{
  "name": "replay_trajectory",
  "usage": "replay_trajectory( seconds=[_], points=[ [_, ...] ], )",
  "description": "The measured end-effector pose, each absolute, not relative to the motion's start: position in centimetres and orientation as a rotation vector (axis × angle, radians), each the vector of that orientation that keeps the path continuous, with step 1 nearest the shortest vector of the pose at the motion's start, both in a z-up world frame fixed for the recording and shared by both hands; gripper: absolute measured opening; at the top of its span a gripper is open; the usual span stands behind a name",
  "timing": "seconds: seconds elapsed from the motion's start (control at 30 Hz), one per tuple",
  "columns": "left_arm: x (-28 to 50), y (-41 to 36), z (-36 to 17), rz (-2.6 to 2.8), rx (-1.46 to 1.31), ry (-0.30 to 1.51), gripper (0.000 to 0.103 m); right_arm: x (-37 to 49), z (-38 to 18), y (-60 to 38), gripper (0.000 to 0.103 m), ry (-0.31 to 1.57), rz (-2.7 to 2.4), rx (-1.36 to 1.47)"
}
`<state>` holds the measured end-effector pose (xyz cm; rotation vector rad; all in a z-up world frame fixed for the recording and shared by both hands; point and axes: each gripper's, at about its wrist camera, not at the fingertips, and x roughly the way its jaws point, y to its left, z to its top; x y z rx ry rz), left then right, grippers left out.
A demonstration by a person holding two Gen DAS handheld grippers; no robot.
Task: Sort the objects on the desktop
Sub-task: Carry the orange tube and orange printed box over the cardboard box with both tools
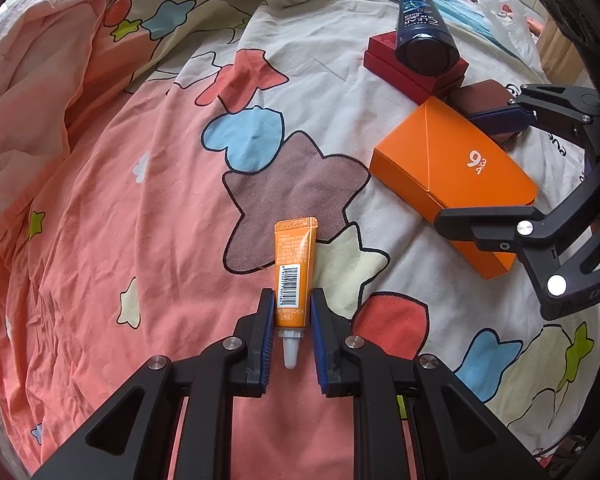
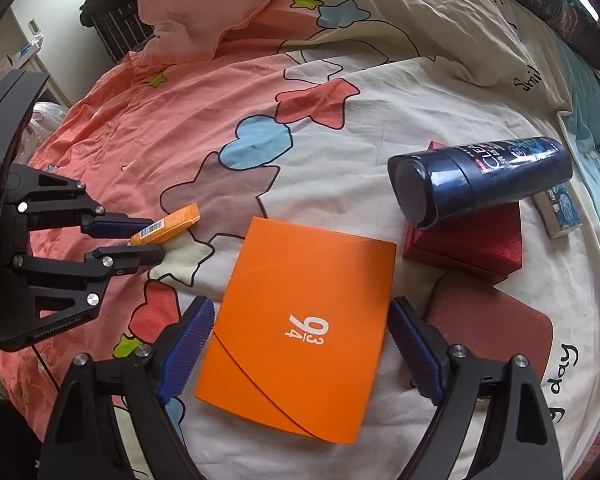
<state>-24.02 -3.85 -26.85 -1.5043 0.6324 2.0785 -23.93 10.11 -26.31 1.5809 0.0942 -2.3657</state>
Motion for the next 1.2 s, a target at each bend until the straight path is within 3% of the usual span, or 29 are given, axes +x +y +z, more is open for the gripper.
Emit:
replay_trajectory(
  seconds=[0.5, 1.2],
  points=[
    [-23.1, -3.0, -25.4, 2.083, -1.541, 0.644, 0.017, -22.5, -24.1, 10.2, 0.081, 0.055, -2.376, 1.621],
    [-16.5, 0.5, -15.5, 2.137, -1.563, 0.541, 0.017, -15.9, -13.4, 14.3, 0.081, -0.04, -2.463, 1.507]
  ],
)
